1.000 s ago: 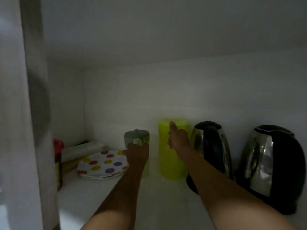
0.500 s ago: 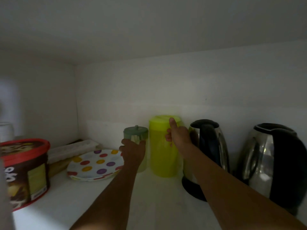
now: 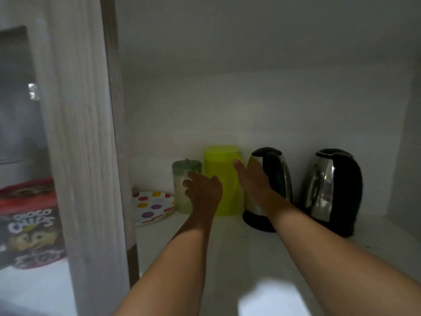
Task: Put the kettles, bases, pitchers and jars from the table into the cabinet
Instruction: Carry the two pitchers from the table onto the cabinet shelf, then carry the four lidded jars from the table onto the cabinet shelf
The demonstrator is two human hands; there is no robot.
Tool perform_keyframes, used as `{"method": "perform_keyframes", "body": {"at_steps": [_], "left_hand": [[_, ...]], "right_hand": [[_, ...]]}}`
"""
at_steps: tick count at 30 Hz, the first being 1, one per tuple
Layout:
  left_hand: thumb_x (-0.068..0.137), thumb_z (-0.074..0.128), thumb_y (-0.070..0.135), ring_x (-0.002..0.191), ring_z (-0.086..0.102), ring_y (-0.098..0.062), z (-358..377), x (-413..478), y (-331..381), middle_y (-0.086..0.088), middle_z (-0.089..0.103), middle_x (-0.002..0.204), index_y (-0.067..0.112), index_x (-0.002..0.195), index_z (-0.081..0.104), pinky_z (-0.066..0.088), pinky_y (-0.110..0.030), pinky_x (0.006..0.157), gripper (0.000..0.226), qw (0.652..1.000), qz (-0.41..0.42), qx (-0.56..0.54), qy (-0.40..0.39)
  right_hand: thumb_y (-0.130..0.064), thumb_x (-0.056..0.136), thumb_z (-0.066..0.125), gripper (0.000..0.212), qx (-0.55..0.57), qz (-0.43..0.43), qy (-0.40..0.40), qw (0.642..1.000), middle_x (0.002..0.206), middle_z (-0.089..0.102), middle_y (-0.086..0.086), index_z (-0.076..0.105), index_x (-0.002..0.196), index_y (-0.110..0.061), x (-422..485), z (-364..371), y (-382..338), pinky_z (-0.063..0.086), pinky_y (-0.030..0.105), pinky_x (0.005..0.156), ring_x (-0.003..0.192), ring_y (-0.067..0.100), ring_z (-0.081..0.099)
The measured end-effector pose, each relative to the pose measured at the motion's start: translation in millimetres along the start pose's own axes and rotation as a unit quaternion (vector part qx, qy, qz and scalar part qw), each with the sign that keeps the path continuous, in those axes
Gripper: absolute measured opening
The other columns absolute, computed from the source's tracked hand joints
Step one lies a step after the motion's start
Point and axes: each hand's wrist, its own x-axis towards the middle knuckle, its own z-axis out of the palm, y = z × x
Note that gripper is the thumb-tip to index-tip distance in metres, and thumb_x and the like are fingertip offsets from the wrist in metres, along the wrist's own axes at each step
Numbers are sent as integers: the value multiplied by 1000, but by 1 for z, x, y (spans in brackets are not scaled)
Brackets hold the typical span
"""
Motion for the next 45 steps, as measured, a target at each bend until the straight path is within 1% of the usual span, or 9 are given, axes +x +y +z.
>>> {"method": "perform_keyframes", "body": {"at_steps": [2, 7, 16, 19, 30, 33, 36, 41, 45], "left_hand": [[96, 52, 33, 135, 35, -42, 3, -20, -1, -28, 28, 147, -3, 149, 14, 30, -43, 111, 75, 1000, 8, 5, -28], [98, 48, 33, 135, 35, -42, -8, -73, -3, -23, 24, 151, 2, 151, 13, 33, -45, 112, 71, 996, 7, 7, -90], [90, 56, 27, 120, 53, -40, -85, -164, 31, -22, 52, 131, 5, 126, 47, 44, -39, 98, 43, 997, 69, 9, -39], [93, 56, 26, 125, 49, -35, -113, -210, 29, -17, 48, 134, 8, 130, 45, 40, -37, 102, 42, 994, 105, 7, 5], [91, 57, 23, 115, 55, -32, -318, -344, -53, -14, 52, 127, 9, 124, 48, 45, -38, 96, 37, 976, 19, 110, 186], [92, 56, 23, 114, 55, -29, -385, -377, -83, -12, 50, 127, 10, 127, 46, 47, -33, 90, 38, 968, -14, 127, 216], [94, 52, 23, 117, 52, -29, -473, -430, -122, -13, 46, 134, 9, 129, 45, 42, -33, 88, 38, 954, -57, 154, 250], [94, 52, 23, 119, 51, -35, -638, -539, -209, -16, 44, 136, 9, 131, 43, 44, -40, 95, 41, 907, -171, 221, 316], [94, 49, 19, 120, 50, -37, -747, -614, -271, -17, 42, 138, 7, 135, 39, 44, -41, 92, 43, 855, -275, 229, 376]], "right_hand": [[-55, 95, 49, 54, 3, -2, 10, 1000, 110, 56, 22, 52, 112, -4, -22, -9, 13, 41, 34, 83, 124, 39, 58], [-54, 94, 47, 55, -22, 44, 19, 999, 93, 60, 20, 56, 104, 0, -77, -39, 35, 33, 30, 58, 93, 32, 62], [-51, 98, 44, 56, -35, 21, 52, 998, 131, 62, 23, 62, 124, -4, -160, -110, -4, 45, 35, 94, 123, 40, 57], [-51, 98, 42, 55, -11, -23, 35, 999, 123, 66, 23, 65, 109, -2, -197, -118, -11, 45, 37, 90, 117, 39, 61], [-45, 100, 42, 48, 65, -84, -167, 980, 82, 57, 15, 51, 68, -11, -399, -48, -86, 37, 35, 73, 82, 31, 55], [-48, 99, 43, 48, 58, -123, -211, 968, 94, 65, 23, 57, 78, -8, -459, -19, -124, 36, 34, 73, 92, 37, 62], [-45, 99, 45, 48, 83, -160, -281, 943, 108, 67, 24, 68, 96, -3, -548, 20, -171, 40, 35, 78, 104, 40, 63], [-50, 97, 46, 52, 125, -193, -395, 889, 73, 55, 17, 47, 60, -13, -733, 91, -237, 54, 49, 79, 75, 32, 56], [-52, 97, 45, 43, 122, -220, -487, 837, 71, 47, 7, 42, 69, -20, -870, 138, -261, 35, 33, 64, 70, 24, 46]]}}
